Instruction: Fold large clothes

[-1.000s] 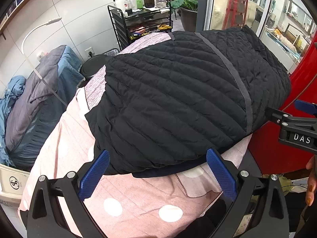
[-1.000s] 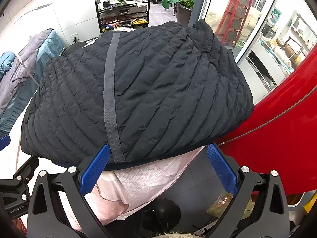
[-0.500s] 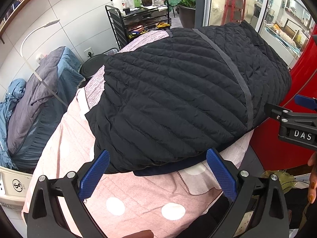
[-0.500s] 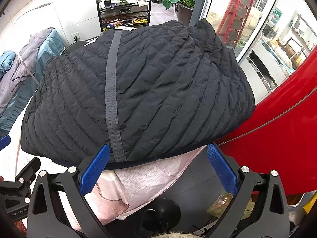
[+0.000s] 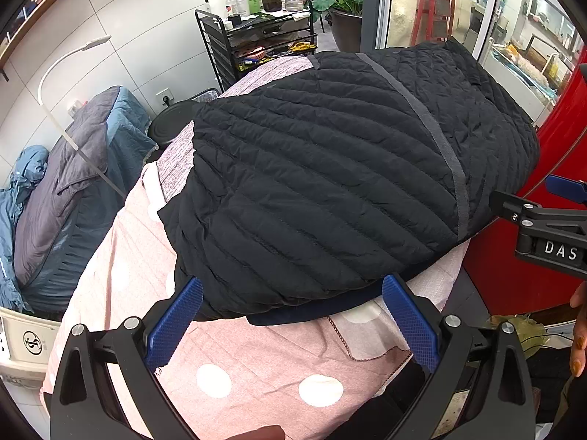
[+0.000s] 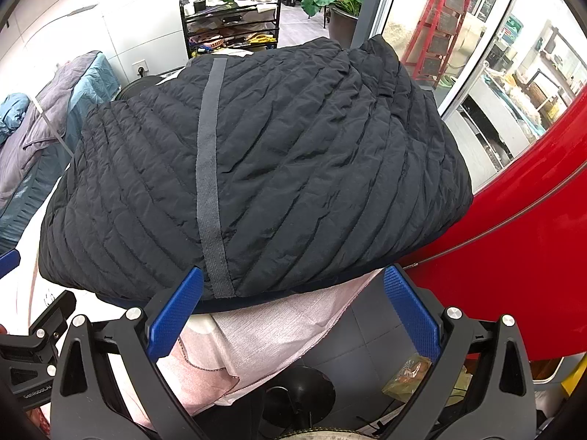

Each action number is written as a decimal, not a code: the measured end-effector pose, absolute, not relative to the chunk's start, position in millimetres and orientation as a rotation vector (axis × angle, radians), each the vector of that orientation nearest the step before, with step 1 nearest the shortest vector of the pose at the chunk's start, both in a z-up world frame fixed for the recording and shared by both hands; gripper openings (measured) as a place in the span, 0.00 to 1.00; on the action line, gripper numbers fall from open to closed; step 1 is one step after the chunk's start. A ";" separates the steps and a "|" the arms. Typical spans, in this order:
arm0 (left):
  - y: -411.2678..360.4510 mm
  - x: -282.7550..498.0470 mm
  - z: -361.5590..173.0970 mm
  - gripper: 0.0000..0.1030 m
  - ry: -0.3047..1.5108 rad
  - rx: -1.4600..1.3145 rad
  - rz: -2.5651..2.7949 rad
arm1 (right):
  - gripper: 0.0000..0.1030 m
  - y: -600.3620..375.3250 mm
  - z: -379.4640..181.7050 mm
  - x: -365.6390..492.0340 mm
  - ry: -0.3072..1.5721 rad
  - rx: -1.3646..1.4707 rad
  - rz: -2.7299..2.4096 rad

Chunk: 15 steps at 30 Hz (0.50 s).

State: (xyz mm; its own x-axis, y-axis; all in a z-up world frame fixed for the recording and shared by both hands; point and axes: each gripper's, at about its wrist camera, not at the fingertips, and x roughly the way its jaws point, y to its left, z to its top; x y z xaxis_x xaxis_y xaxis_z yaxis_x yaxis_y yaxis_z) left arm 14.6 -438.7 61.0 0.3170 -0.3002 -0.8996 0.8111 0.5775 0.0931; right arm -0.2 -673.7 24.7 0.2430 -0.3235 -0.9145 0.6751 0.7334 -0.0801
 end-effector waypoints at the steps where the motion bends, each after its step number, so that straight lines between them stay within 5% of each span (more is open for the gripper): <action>1: -438.5 14.7 60.9 0.94 0.994 0.609 -0.794 | 0.94 -673.5 24.9 -0.2 1.134 0.365 -0.704; 15: -439.9 12.9 60.4 0.94 0.997 0.616 -0.795 | 0.94 -673.1 24.5 3.1 1.137 0.363 -0.699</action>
